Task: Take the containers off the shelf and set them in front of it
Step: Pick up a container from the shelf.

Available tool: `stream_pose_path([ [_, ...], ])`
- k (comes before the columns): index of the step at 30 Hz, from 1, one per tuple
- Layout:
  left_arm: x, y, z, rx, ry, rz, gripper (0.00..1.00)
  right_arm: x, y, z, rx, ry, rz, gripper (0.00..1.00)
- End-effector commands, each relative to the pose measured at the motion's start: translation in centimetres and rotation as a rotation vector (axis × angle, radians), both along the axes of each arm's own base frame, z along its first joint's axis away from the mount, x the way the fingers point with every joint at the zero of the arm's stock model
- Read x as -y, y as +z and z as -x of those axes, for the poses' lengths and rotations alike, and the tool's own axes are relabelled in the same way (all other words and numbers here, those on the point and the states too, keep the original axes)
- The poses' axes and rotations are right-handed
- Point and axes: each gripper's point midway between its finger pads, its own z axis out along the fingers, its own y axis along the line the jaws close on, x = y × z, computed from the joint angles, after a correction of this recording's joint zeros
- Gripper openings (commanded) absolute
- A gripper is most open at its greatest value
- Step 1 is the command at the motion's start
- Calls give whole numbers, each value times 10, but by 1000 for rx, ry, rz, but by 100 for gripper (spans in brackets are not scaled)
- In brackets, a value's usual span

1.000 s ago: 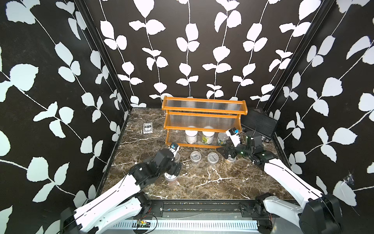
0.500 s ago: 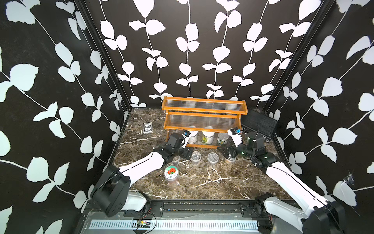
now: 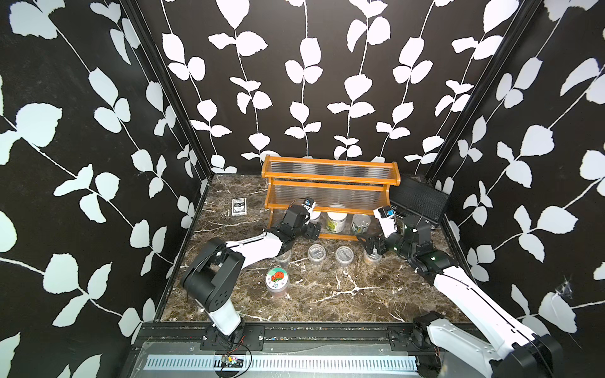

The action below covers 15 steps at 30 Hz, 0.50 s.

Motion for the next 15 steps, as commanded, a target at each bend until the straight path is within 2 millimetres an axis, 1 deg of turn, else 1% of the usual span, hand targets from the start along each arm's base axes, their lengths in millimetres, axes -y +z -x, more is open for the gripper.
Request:
stream_pose_path([
  [1, 3, 19, -20, 56, 56, 54, 99, 4, 2, -4, 25, -18, 1, 100],
  [8, 12, 18, -39, 69, 77, 72, 99, 5, 3, -6, 28, -24, -1, 100],
  [11, 13, 18, -47, 74, 96, 76, 99, 5, 3, -6, 25, -22, -5, 100],
  [15, 15, 16, -54, 87, 114, 103, 98, 5, 2, -5, 20, -22, -11, 100],
])
